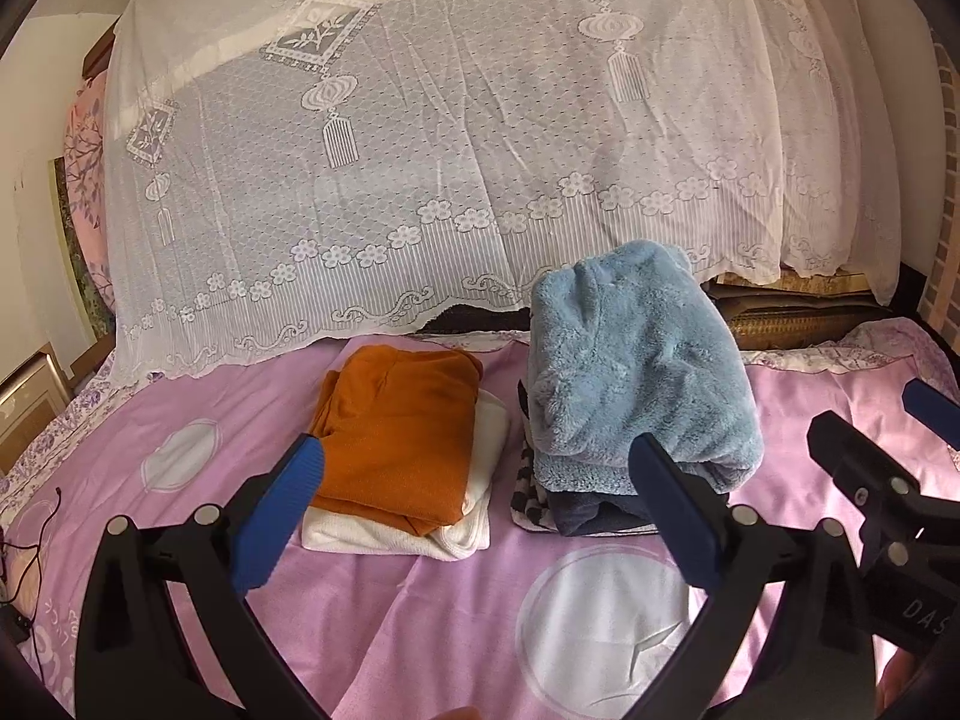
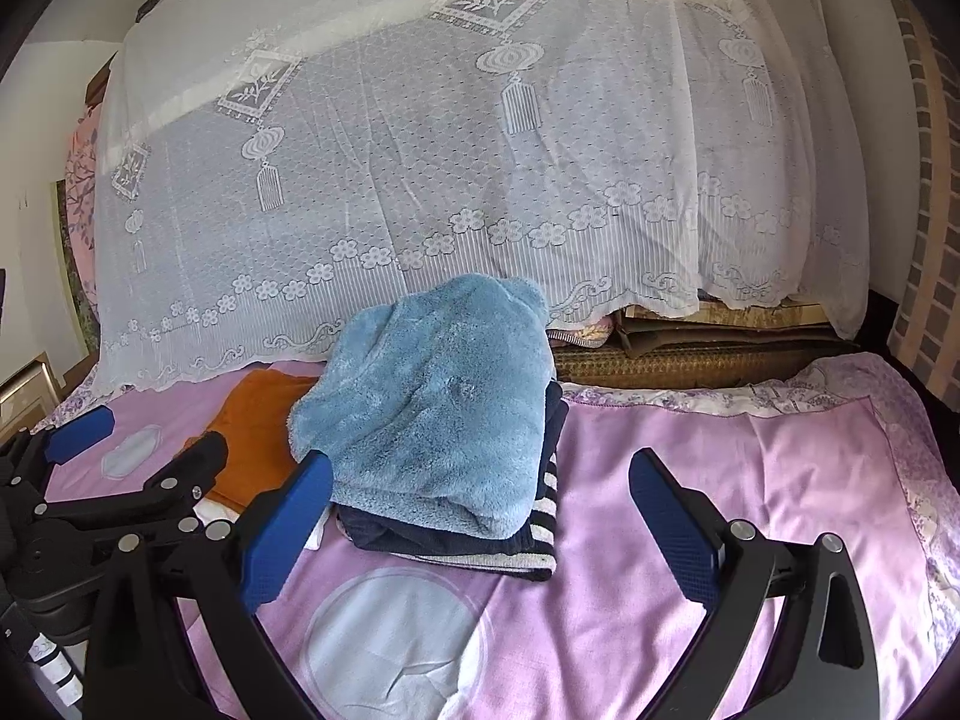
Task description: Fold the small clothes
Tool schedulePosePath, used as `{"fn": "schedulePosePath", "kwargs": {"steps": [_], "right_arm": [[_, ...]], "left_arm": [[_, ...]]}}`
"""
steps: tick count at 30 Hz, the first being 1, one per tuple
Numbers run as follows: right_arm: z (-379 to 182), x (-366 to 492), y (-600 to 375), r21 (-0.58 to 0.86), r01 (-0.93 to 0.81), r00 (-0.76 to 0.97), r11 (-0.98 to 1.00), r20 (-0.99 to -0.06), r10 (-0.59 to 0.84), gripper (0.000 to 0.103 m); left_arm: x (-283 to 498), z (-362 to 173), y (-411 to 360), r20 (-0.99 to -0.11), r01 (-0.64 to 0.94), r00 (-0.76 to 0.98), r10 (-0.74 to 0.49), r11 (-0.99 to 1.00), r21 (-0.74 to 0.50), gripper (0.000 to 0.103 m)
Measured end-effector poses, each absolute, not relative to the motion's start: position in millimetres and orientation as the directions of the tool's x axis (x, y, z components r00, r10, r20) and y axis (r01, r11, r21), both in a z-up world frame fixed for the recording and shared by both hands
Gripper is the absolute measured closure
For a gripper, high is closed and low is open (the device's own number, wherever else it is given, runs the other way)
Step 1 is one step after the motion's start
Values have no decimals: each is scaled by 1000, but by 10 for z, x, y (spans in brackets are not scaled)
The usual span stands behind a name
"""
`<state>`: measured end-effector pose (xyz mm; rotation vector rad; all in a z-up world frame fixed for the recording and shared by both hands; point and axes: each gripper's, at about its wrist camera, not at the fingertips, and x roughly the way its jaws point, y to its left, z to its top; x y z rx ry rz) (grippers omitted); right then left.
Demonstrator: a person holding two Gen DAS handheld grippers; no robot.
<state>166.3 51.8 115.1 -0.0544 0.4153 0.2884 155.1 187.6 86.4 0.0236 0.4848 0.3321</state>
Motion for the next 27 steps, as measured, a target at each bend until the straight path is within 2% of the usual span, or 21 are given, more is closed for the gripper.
{"fn": "schedulePosePath", "kwargs": {"steps": [3,15,27], "right_arm": [[1191,1587,506,1,-278,878,961,-406,254,3],[1329,1239,534,-85,-256,906,963,-368,208,3],[1293,1327,471,-8,-292,879,956,-395,265,3]], "left_arm": [[1511,888,1858,-467,-304,828,310,948,90,4],[1236,1083,1812,-425,-291,852,305,952,100,4],[1252,1075,1816,-438,-297,846,303,951,84,4]]}}
